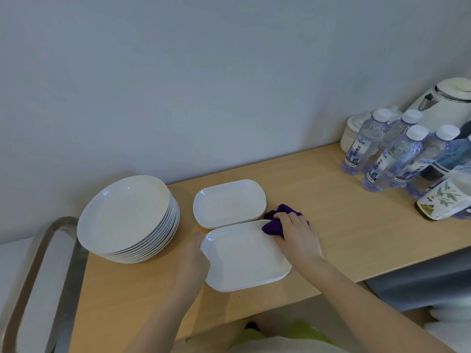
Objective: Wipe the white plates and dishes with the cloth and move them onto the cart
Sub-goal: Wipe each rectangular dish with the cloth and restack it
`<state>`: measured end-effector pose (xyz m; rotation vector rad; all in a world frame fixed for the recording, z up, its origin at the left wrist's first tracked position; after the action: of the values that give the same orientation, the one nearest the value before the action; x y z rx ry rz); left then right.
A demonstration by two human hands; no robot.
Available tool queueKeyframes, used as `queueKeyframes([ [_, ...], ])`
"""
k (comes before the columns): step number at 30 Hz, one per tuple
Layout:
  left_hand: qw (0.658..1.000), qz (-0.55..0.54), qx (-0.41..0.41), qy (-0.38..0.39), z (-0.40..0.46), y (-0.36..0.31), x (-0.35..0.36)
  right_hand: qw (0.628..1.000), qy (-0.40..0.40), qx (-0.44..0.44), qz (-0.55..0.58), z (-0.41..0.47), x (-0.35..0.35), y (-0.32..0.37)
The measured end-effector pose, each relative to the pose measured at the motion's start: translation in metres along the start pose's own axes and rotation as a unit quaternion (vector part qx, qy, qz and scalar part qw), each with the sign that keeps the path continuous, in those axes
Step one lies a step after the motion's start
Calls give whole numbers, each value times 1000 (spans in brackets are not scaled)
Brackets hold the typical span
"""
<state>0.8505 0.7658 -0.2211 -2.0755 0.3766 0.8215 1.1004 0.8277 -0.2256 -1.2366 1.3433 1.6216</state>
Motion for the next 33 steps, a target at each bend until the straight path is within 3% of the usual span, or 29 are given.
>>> queueKeyframes([
  [10, 1000, -7, 12, 3, 2, 0, 1, 1000, -6, 2, 28, -33, -3, -5],
  [16, 1000, 12, 6, -8, 7, 0, 0, 1000, -2, -21, 23, -7, -2, 12],
  [27, 1000, -9, 13, -25, 4, 0, 1, 986, 26, -156, -59, 21, 6, 51],
  [33, 1000, 0, 5, -29, 3, 3, 2, 997, 18, -74, 1, 23, -2, 27],
])
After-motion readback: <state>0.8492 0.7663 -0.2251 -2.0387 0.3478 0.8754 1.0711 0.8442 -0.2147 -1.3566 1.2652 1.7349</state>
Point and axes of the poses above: each hand's wrist, its own z-axis towards the middle knuckle, its own x-axis out of the palm, y = z × x, the point moved 8 cm from there along z, towards the middle knuckle, and after that the axes turned 10 degrees about -x, right-handed, at the moved point
